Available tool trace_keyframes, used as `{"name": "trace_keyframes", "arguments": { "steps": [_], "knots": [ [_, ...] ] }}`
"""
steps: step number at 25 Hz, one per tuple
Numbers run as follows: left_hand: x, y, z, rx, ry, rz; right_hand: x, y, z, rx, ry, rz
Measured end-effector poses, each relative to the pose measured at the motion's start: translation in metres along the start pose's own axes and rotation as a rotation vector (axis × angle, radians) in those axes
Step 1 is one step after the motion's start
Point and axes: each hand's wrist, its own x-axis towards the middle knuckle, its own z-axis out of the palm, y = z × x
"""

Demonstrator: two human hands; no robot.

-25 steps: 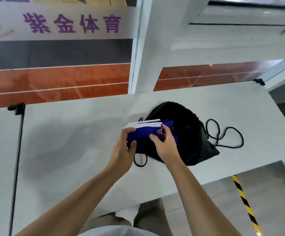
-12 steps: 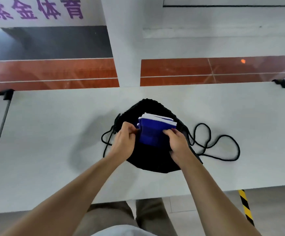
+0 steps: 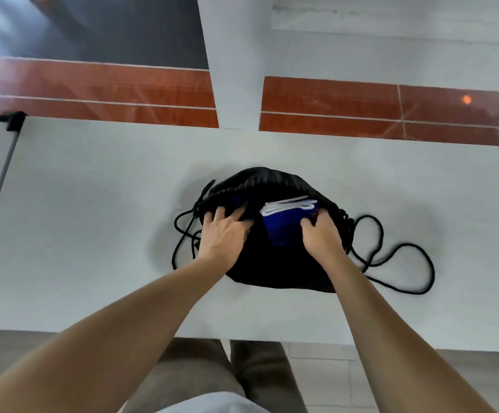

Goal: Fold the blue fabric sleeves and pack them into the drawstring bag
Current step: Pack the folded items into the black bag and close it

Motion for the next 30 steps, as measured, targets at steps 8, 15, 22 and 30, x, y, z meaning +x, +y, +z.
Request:
{"name": "trace_keyframes", "arguments": {
  "steps": [8,15,22,30],
  "knots": [
    [-0.007,0.025,-0.016,-0.04,0.159,-0.029,-0.017,0.017,-0.028,-0.179,0.215,-0.232],
    [-0.01,0.087,-0.004,-0.036,-0.066,0.336,0.0,0.035,-0.045,-0.545,0.298,-0.238],
    [0.003,0.092,-0.017,-0.034,-0.228,0.248,-0.041,-0.007,-0.1,-0.316,0.373,-0.521],
    [-0.036,0.05,-0.048,-0.391,0.474,0.12,-0.042,-0.011,-0.121,-0.376,0.322,-0.426]
  ]
}}
